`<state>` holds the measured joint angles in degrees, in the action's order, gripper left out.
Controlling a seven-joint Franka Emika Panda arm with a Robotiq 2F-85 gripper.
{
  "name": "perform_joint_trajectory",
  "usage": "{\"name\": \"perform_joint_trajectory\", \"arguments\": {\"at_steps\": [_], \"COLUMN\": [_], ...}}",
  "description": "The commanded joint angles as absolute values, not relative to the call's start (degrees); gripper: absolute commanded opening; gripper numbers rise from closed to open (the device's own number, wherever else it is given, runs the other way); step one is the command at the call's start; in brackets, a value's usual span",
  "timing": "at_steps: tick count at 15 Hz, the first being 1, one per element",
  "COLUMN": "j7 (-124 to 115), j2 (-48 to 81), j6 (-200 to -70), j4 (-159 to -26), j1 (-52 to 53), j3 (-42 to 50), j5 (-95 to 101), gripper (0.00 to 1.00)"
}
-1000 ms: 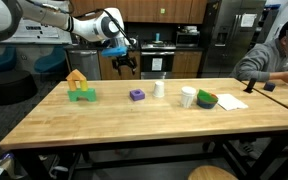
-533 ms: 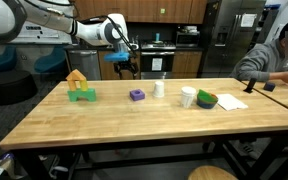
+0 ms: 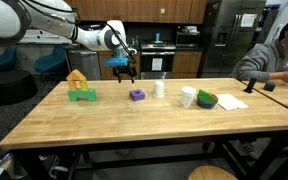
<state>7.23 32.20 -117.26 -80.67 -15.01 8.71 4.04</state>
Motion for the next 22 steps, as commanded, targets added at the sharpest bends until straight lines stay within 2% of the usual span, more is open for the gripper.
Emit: {"name": "perform_joint_trajectory", "arguments": {"at_steps": [1,6,22], "j7": [8.7,16.8,32.1], "j2": [31.5,30.6,29.9], "j6": [-118.8,-123.2,-125.8], "j4": [-82.1,-84.4,-88.9], "j1": [-15.3,-15.8,-17.1], "j3": [8.1,7.8,7.3], "j5": [3.6,5.5,8.5], "gripper": [1.00,1.00,1.00]}}
